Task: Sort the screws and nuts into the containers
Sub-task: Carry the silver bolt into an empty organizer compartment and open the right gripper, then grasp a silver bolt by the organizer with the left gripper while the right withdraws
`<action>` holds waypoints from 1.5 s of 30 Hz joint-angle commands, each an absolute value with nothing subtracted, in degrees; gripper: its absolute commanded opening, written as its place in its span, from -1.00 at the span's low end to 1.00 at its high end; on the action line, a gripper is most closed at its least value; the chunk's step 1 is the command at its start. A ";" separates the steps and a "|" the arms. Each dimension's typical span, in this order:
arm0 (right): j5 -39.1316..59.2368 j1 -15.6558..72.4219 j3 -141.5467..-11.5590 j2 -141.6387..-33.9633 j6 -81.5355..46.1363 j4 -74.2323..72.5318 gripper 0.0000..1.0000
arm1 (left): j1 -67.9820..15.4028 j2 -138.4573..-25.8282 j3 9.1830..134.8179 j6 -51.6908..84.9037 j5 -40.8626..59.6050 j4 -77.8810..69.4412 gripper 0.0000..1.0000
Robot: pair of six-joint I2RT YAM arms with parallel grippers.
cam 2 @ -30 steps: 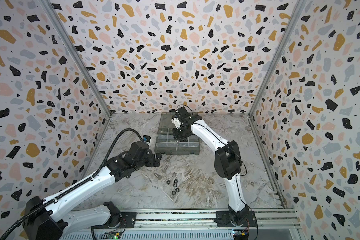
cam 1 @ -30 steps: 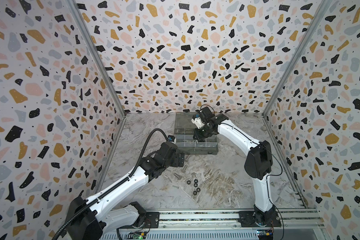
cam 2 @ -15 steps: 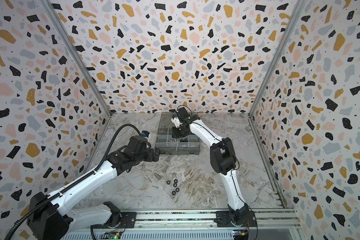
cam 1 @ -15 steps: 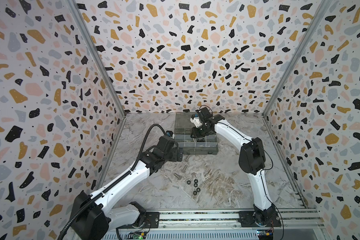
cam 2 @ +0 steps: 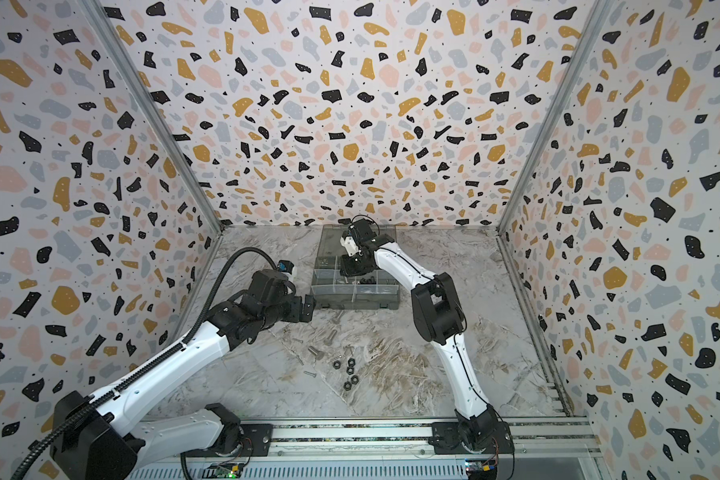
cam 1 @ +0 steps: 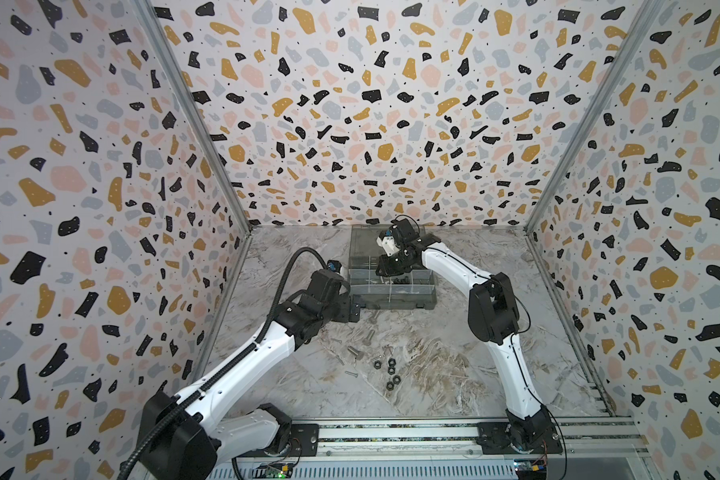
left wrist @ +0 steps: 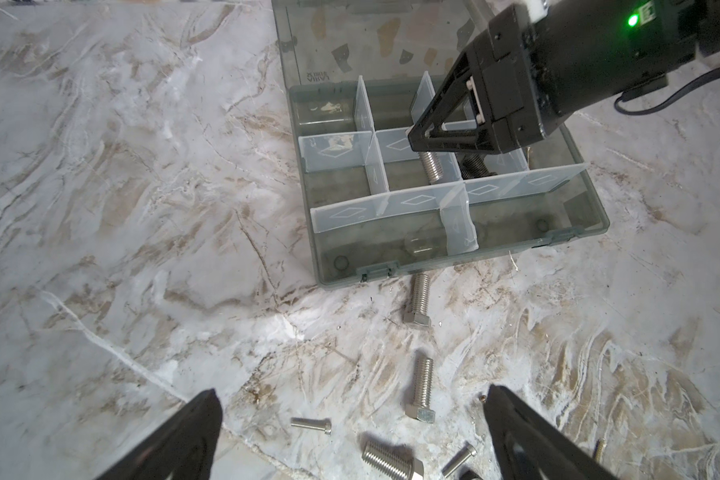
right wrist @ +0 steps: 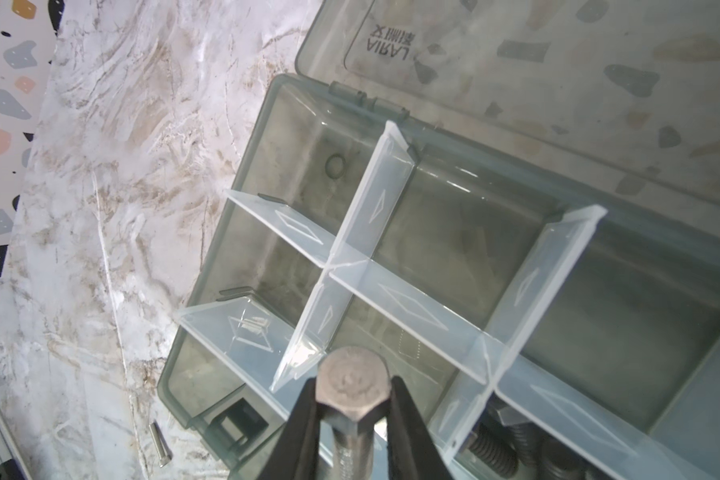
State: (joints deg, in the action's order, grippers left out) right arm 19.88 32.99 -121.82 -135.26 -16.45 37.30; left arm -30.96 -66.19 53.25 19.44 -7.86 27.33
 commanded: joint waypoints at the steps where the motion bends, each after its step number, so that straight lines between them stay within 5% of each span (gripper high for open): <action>1: 19.52 32.61 -125.27 -135.83 -16.88 36.92 -0.67 | -30.19 -64.57 53.26 17.84 -7.06 28.26 1.00; 6: 20.74 32.58 -126.21 -136.46 -16.50 38.70 -0.14 | -29.62 -64.34 53.17 17.01 -6.14 28.50 0.99; 27: 10.31 45.97 -93.86 -109.65 -16.02 43.42 -0.09 | -29.53 -62.97 47.11 15.71 -0.03 25.97 0.99; 37: 8.67 42.61 -73.21 -89.50 -16.30 43.04 0.08 | -33.50 -74.96 51.39 15.70 -1.49 23.03 0.79; 45: 15.25 35.46 -69.52 -81.11 -13.87 43.84 0.16 | -40.06 -92.03 62.12 16.01 -6.19 24.04 0.70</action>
